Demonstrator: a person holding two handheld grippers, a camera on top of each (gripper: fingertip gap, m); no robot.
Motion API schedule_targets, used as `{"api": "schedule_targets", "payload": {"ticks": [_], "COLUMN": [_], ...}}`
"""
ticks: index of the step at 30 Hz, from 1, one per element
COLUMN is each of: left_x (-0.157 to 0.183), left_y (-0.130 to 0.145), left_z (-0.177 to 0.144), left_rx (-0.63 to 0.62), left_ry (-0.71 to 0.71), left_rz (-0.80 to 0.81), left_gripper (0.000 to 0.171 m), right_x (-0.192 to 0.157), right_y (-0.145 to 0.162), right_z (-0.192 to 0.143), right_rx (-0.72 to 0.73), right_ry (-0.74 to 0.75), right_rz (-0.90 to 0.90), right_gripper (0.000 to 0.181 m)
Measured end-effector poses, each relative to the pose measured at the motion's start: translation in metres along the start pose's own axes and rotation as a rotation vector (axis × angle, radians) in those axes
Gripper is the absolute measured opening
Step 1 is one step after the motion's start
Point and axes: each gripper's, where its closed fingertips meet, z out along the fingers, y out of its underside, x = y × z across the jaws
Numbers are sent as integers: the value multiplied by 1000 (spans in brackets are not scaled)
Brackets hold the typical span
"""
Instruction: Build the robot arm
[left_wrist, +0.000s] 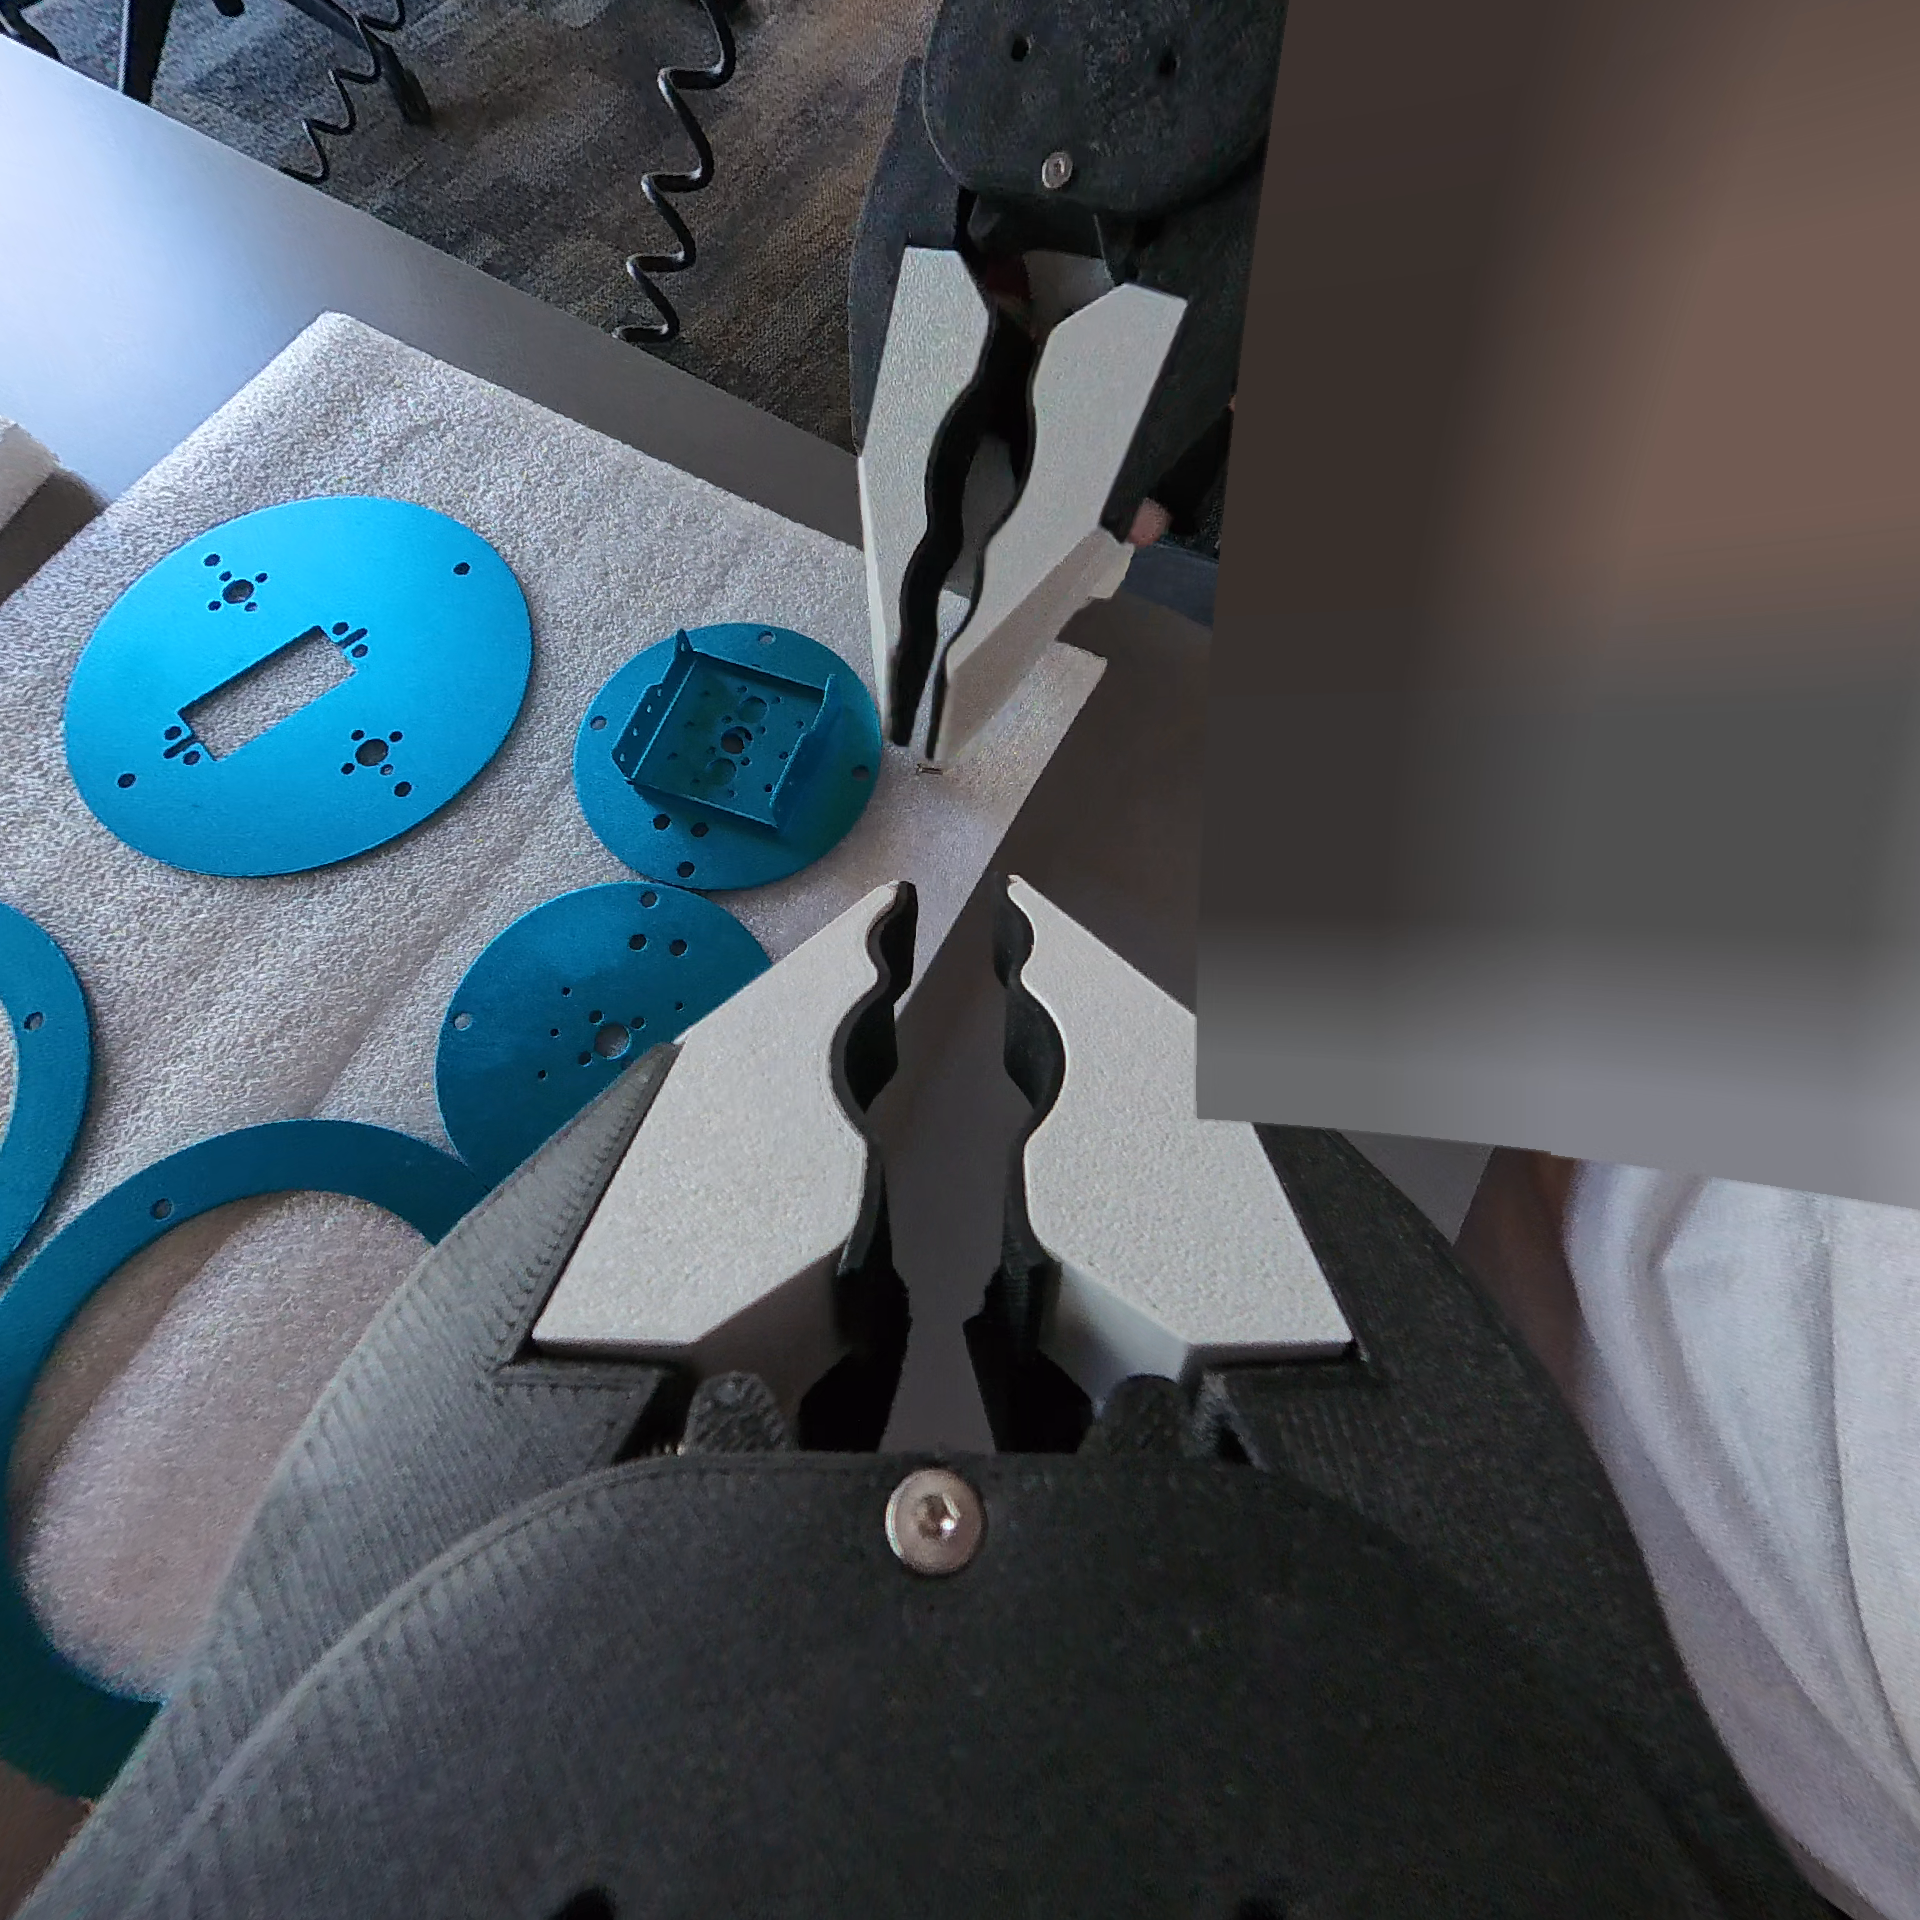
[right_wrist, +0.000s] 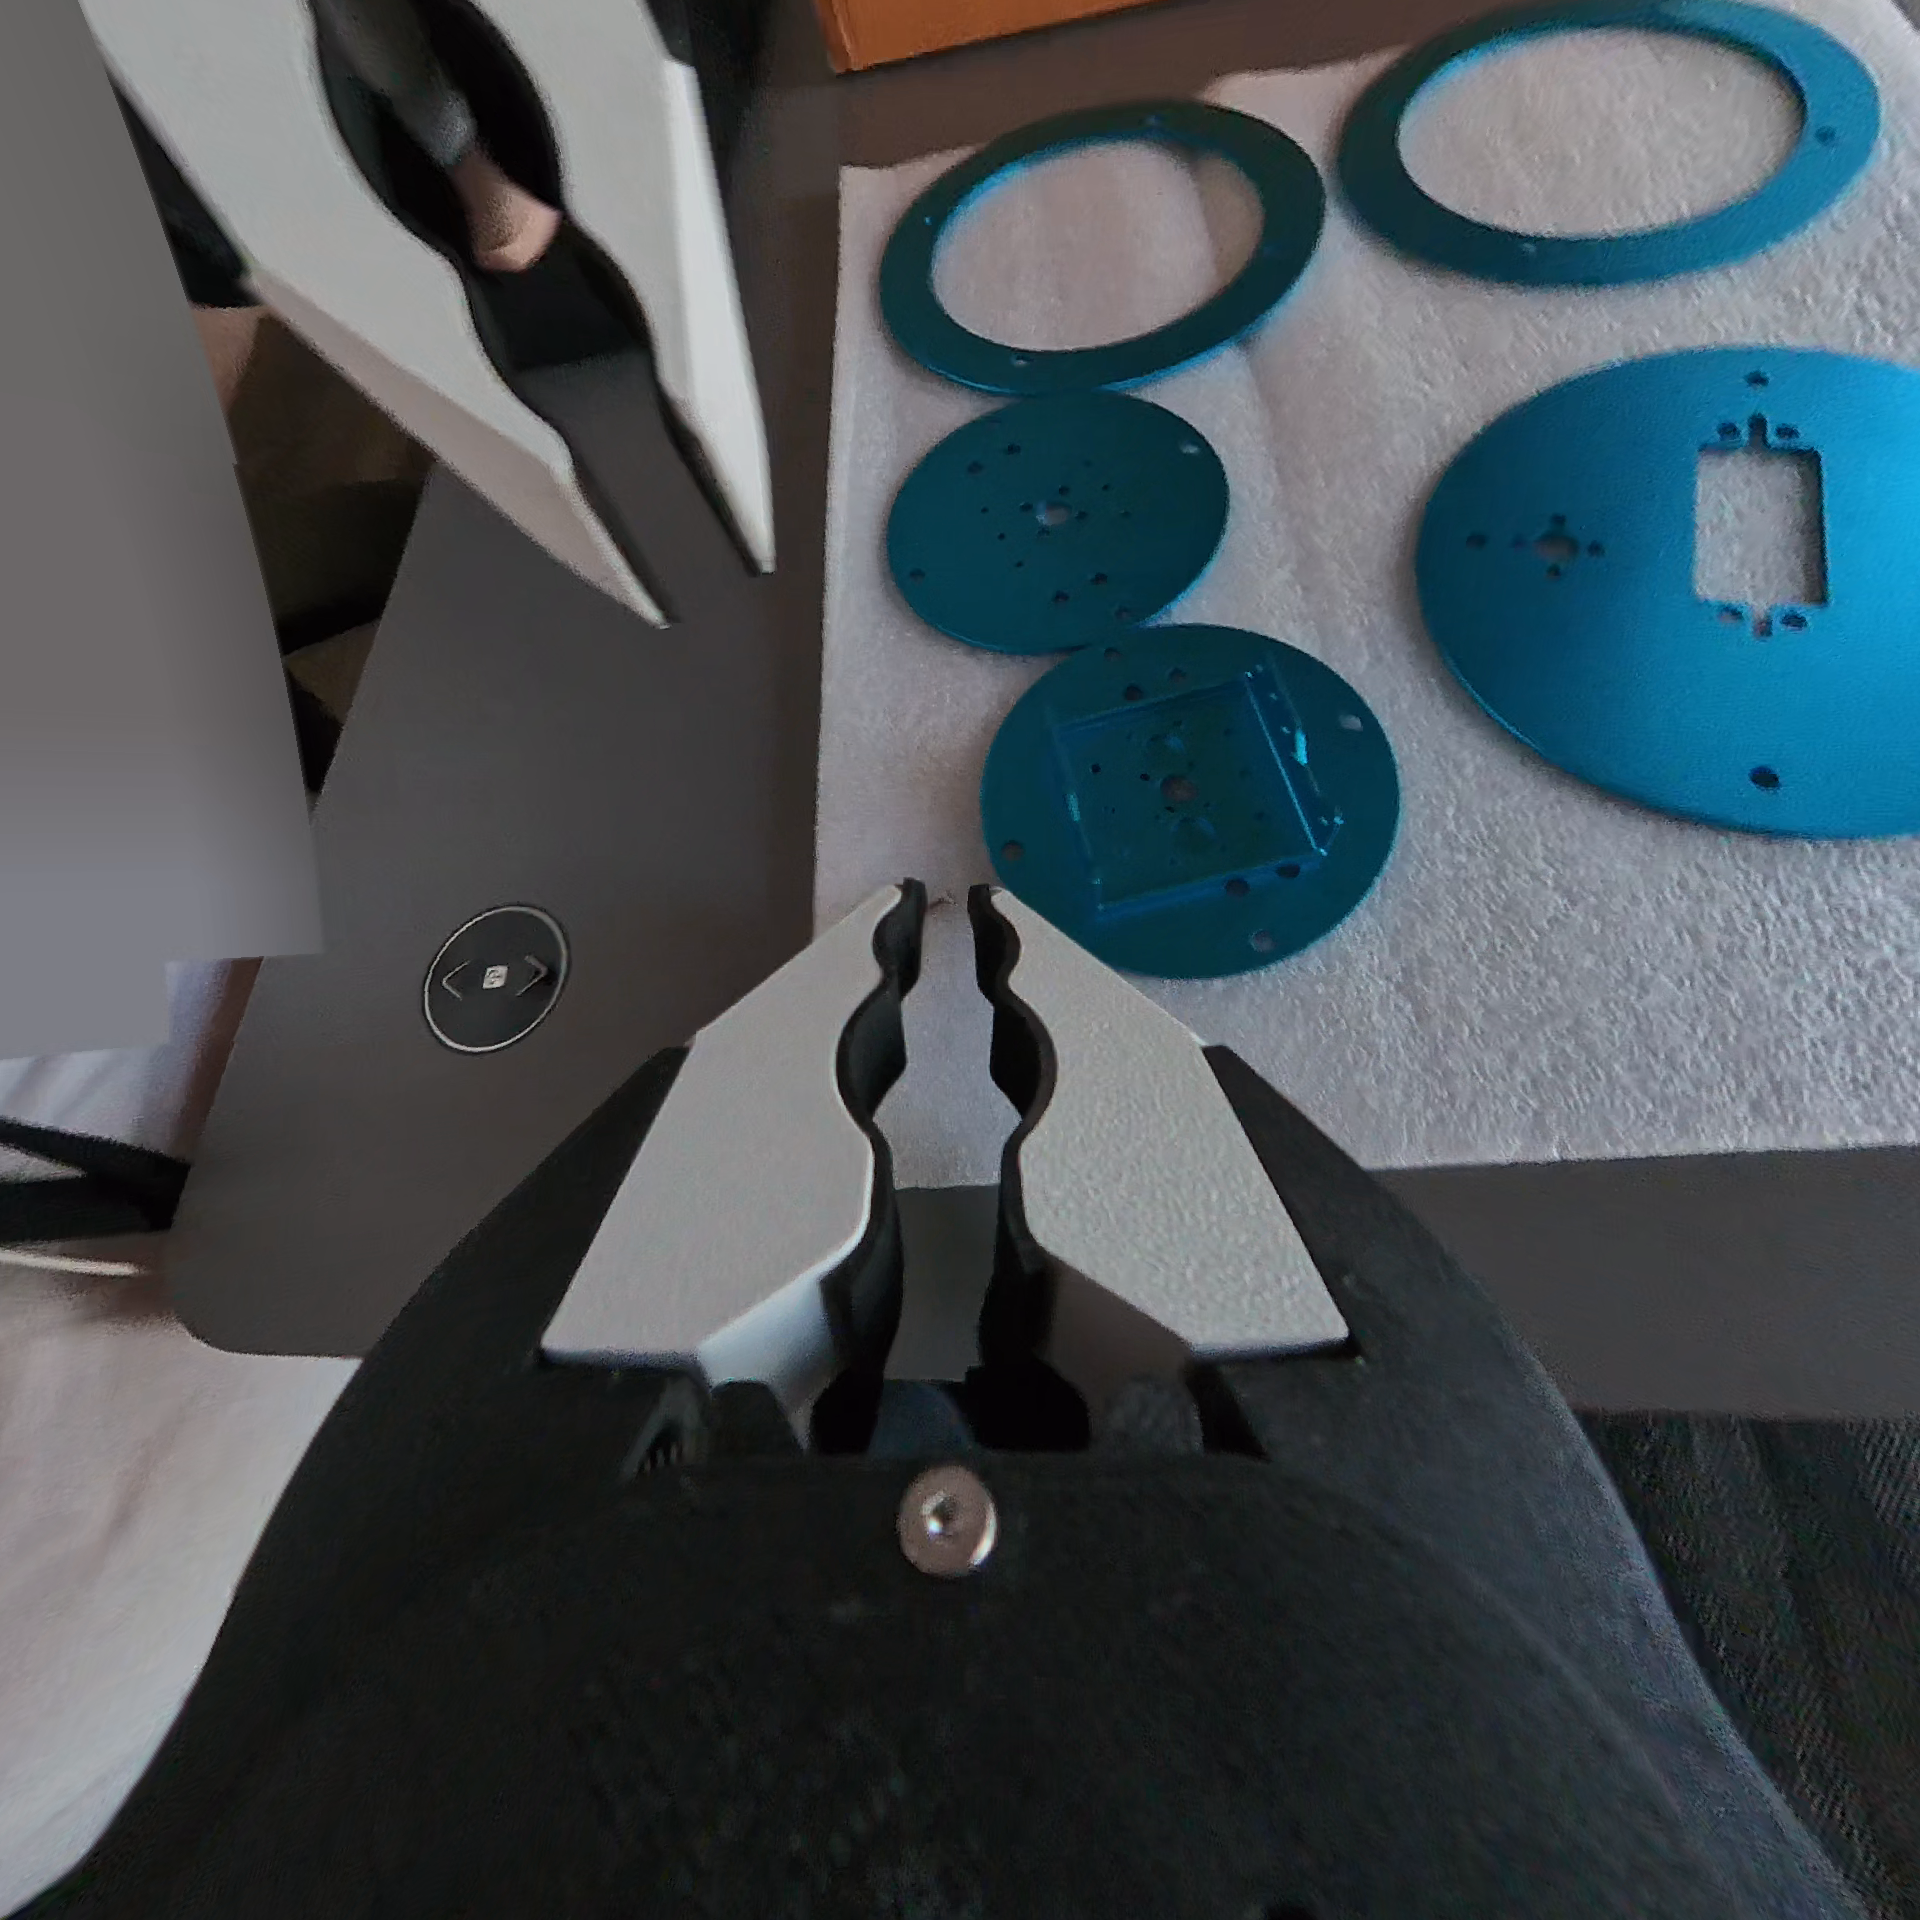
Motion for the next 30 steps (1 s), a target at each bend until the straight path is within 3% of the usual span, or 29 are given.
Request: {"api": "schedule_targets", "payload": {"ticks": [9, 13, 19, 30], "left_x": [-17, -35, -39, -32], "left_y": [16, 28, 30, 43], "left_z": [-10, -20, -24, -38], "left_rx": [-31, -13, 61, 67], "left_ry": [-90, -171, -110, -96], "left_rz": [-129, -205, -227, -226], "left_gripper": [11, 8, 8, 9], "right_x": [-7, 2, -1, 3], "right_y": [-5, -2, -3, 6], "right_z": [-12, -11, 2, 1], "right_rx": [-185, -288, -423, -562], "right_ry": [49, 190, 300, 456], "right_rz": [486, 505, 516, 546], "right_gripper": [6, 7, 8, 8]}}
